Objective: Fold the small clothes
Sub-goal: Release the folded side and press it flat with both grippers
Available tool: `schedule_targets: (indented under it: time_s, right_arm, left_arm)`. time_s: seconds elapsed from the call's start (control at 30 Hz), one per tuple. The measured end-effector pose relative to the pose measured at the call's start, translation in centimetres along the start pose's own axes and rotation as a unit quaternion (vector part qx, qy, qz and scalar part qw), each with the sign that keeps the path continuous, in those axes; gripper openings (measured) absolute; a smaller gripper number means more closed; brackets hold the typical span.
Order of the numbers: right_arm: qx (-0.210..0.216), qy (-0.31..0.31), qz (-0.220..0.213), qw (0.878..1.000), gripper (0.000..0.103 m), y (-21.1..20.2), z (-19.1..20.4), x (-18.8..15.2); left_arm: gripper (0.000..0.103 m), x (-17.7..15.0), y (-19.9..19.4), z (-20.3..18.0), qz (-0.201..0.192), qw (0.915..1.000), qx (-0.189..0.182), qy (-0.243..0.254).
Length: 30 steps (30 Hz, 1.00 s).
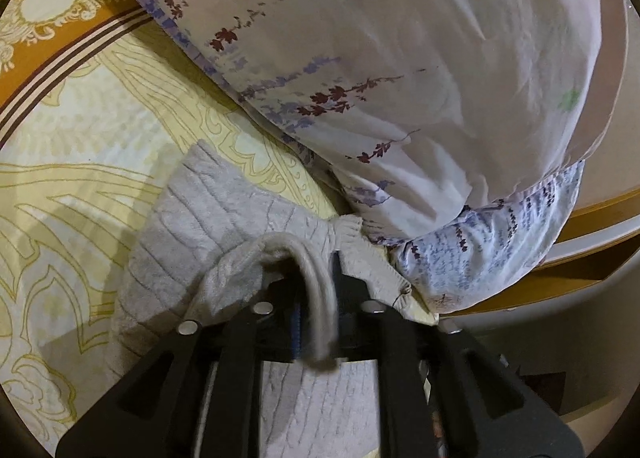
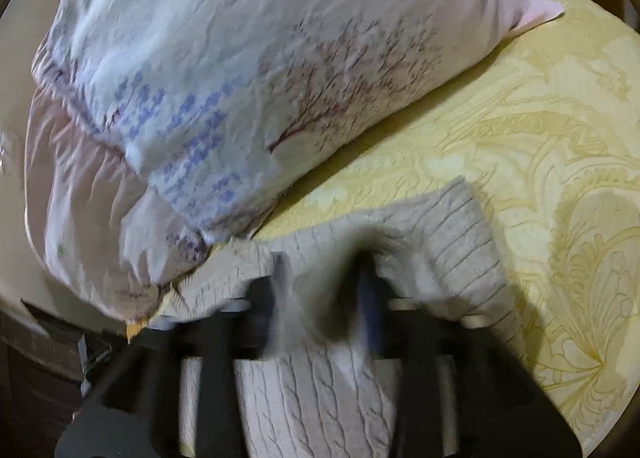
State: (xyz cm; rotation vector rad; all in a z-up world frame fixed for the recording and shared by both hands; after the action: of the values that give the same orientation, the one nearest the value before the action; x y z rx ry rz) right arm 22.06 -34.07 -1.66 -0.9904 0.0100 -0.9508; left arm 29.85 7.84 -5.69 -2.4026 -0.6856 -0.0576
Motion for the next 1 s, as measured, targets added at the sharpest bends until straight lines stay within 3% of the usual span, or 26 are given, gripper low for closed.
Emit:
schedule_targets:
  time_s: [0.03,0.07,0.13,0.2,0.3,0.43,0.57,0.83,0.9,1.0]
  right_arm:
    - [0.003,0.000,-0.010,1.000,0.058,-0.5,0.1,0.4]
    - [0.005,0.000,-0.016,1.000,0.058,-1.0,0.1,0.7]
    - [0.002,-0.008,-0.029,1.000,0.058,-2.2,0.0,1.0]
    - [-0.010,-0.019,-0.039,0.999,0.054,-3.4,-0.6,1.0]
    - [-0.034,-0.040,-0.032,0.998,0.042,-5.1,-2.5,-0.1]
    - [-0.050,-0.065,0.001,0.997,0.039,-6.1,-4.5,-2.4]
    - [-0.059,-0.105,0.028,0.992,0.036,-6.2,-4.7,-4.5]
    - [-0.074,-0.157,0.054,0.983,0.033,-6.1,-4.1,-6.8]
    - [-0.082,-0.167,0.057,0.981,0.013,-6.1,-4.0,-7.0]
    - [-0.073,-0.163,0.048,0.983,0.011,-6.7,-3.7,-7.1]
  left_arm:
    - [0.052,0.2,-0.3,-0.2,-0.006,1.0000,-0.002,0.001]
    - [0.069,0.4,-0.8,-0.5,-0.019,0.9998,-0.003,0.006]
    - [0.077,0.8,-2.2,-1.3,-0.043,0.9988,-0.002,0.023]
    - [0.077,0.7,-3.0,-1.5,-0.043,0.9982,0.012,0.041]
    - [0.076,-0.3,-4.1,-1.4,-0.033,0.9935,0.057,0.092]
    - [0.067,-3.0,-4.7,-0.4,-0.007,0.9808,0.113,0.159]
    - [0.060,-4.7,-4.9,0.9,0.004,0.9770,0.130,0.169]
    - [0.056,-6.6,-5.0,1.0,0.008,0.9681,0.155,0.197]
    - [0.046,-6.8,-5.0,1.2,0.008,0.9687,0.154,0.194]
    - [0.022,-7.2,-5.0,1.6,0.014,0.9716,0.149,0.183]
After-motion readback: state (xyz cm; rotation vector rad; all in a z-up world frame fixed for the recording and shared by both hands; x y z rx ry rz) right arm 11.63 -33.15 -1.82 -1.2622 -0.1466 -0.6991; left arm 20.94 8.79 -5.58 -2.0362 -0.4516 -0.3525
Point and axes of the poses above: each gripper's, at about its wrist camera, not at the fingertips, and y roughly the way its jaws point, z to its left, x to its top, the point moved 7 cm from there along y, roughly the way its jaws point, and after that the axes turned 2 degrees about x, right-handed, at the moved point
